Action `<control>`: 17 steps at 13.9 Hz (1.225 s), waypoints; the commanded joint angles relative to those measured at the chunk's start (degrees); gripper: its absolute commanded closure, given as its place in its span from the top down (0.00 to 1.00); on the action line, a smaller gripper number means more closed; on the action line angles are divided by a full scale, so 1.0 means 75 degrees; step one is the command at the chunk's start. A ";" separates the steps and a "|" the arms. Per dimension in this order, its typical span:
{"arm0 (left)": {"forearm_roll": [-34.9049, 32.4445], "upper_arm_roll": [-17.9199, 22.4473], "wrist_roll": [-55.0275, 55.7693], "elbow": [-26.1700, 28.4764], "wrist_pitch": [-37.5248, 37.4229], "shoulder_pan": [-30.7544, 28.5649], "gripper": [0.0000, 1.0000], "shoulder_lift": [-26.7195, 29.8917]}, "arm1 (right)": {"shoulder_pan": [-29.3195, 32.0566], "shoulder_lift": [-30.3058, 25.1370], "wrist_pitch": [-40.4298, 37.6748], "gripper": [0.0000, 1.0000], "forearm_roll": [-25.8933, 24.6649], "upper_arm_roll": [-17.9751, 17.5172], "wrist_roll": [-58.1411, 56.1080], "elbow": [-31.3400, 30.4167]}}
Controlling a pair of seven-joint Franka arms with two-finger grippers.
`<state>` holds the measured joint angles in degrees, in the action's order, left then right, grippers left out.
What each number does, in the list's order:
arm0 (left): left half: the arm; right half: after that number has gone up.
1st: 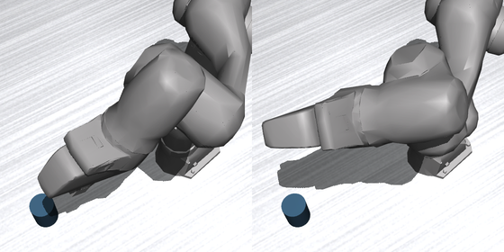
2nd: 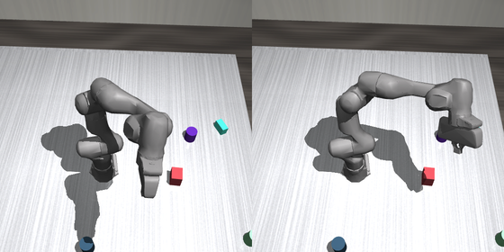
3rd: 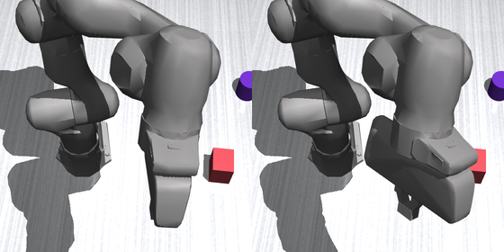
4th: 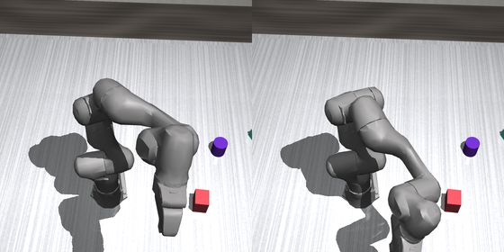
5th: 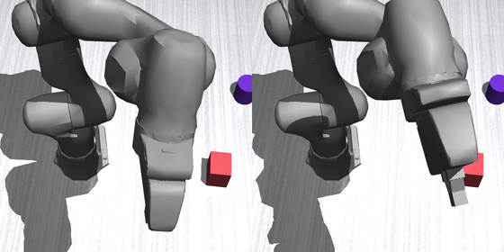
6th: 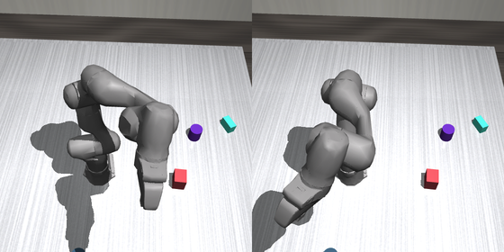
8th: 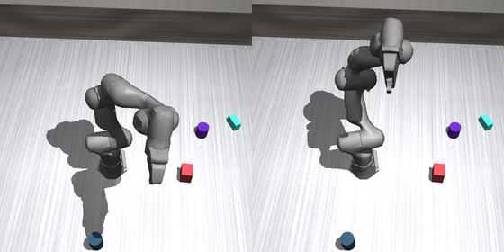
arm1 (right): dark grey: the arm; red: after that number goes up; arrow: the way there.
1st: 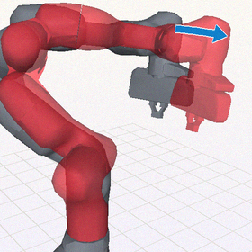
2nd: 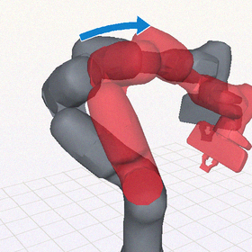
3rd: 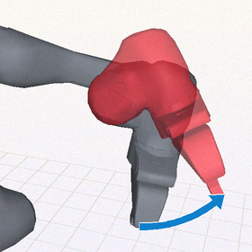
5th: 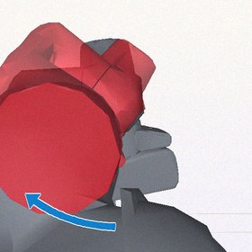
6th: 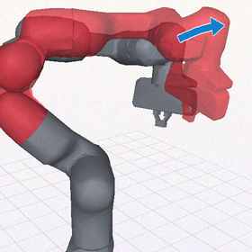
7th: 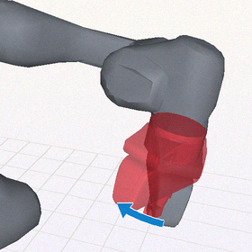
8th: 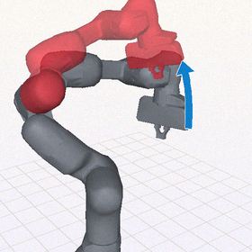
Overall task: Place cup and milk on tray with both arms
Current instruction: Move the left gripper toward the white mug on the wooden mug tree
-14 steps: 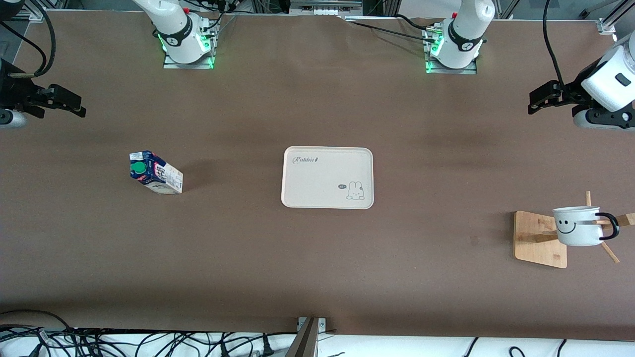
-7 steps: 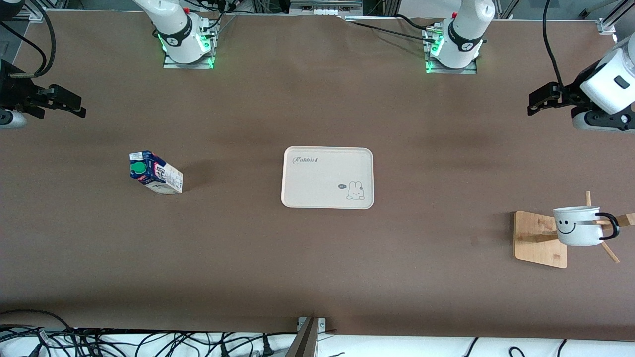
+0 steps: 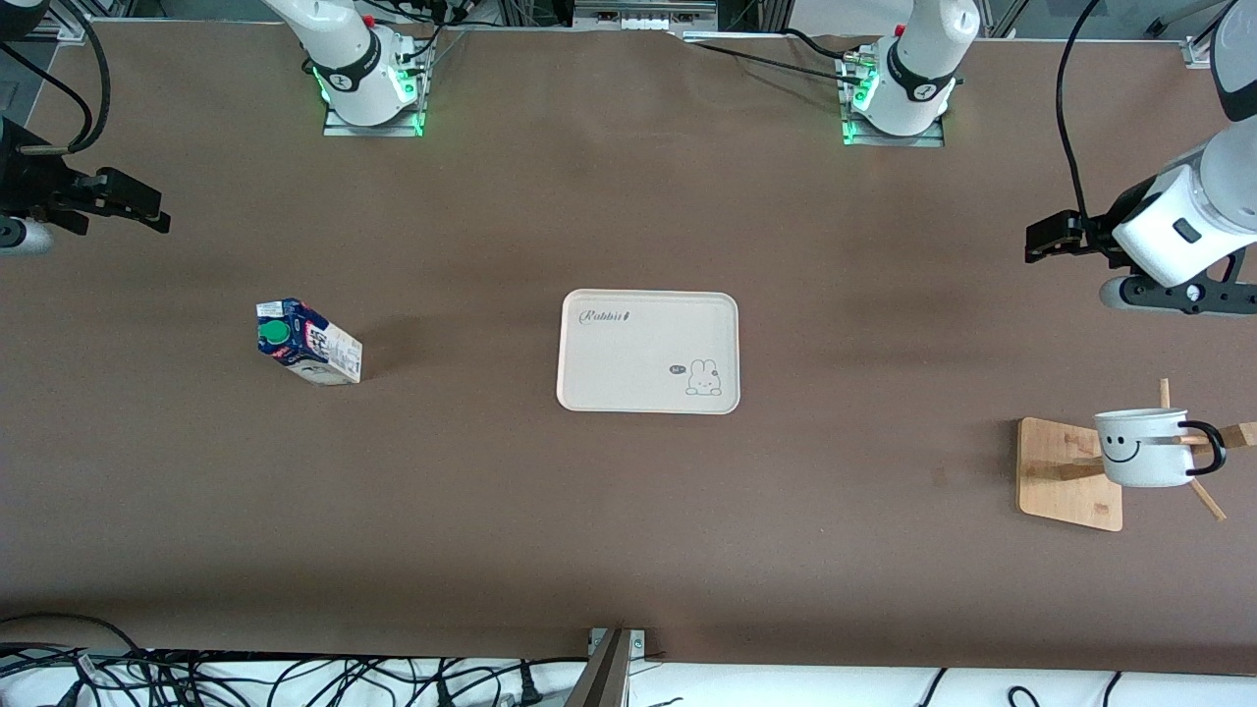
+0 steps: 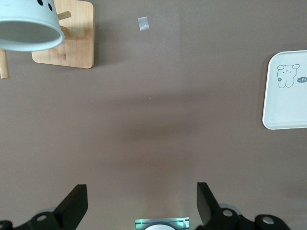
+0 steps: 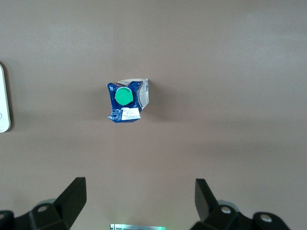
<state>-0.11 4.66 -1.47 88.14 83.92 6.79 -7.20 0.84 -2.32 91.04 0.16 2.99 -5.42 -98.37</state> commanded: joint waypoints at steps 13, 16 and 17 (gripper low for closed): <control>0.1339 -0.0130 -0.0121 0.4135 0.5691 -0.0648 1.00 0.1323 | 0.0052 0.0064 -0.0115 1.00 0.0002 -0.0024 0.0019 0.0155; 0.1339 -0.0153 -0.0121 0.5061 0.7904 -0.0554 1.00 0.1312 | 0.0064 0.0052 -0.0115 1.00 0.0002 -0.0024 0.0019 0.0155; 0.1339 -0.0153 -0.0121 0.5296 0.8666 -0.0542 1.00 0.1277 | 0.0064 0.0064 -0.0115 1.00 0.0002 -0.0024 0.0019 0.0155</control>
<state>8.52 3.62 -1.59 123.39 140.66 2.29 1.01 0.85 -2.26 91.04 0.16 3.02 -5.42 -98.36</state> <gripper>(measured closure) 0.000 0.000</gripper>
